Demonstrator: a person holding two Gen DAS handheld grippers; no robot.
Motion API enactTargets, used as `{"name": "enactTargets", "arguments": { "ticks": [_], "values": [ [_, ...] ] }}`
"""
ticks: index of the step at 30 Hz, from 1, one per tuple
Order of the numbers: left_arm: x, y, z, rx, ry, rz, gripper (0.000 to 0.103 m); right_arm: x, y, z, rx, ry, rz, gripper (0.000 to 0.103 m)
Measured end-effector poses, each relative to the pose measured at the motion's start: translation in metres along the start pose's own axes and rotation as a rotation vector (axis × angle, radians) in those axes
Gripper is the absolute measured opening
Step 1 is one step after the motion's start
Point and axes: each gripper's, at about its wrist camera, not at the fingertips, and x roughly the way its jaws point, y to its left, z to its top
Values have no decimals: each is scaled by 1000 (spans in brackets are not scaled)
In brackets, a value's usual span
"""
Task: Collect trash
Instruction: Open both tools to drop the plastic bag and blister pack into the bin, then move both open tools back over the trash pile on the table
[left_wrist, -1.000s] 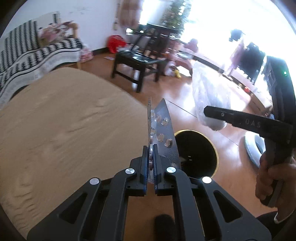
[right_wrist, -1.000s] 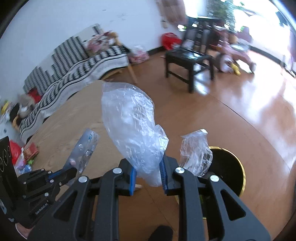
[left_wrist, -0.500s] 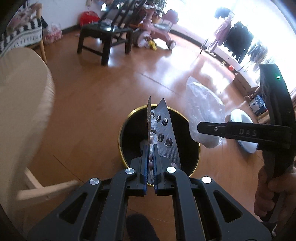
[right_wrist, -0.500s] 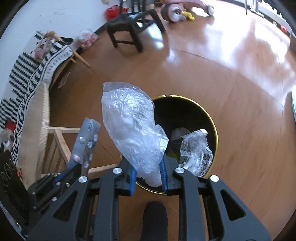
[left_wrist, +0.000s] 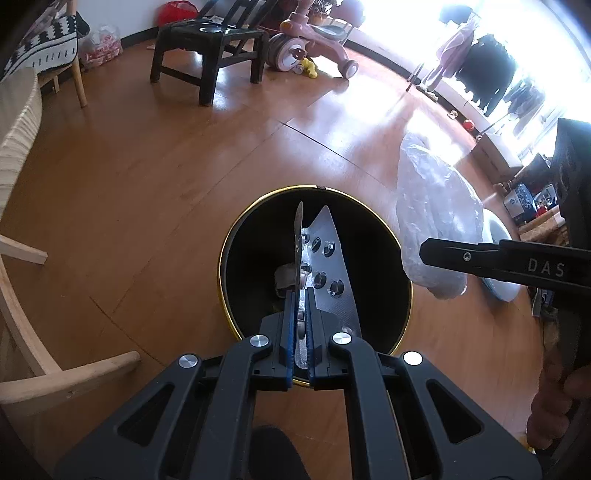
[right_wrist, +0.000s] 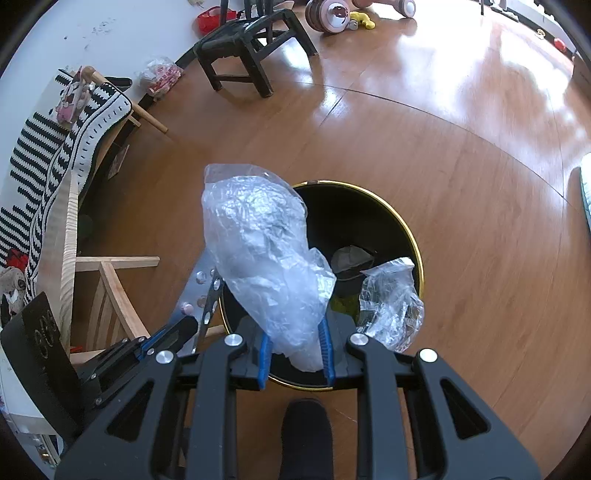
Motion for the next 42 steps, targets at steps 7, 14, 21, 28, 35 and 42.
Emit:
{"name": "enactTargets", "arguments": {
  "ticks": [7,14,21,28,35,42],
  "values": [
    [7,0,0,4,11,4,5,-1,0,1,5,-11,2,33],
    [0,2,-1,-21,-10,25,70,-12,1,2,19,-56,11,77],
    [-12,0,-3,-13,-15,40,76,-18,11,4,3,-74,6,77],
    [-41,0,-4,1,-41,33,87,-44,43,2,-66,-139,-22,79],
    [-110,0,-15,72,-98,41,96,-87,103,-13,-203,-252,-9,93],
    [-196,56,-44,36,-173,177,96,-94,191,-28,-339,-263,82,94]
  ]
}}
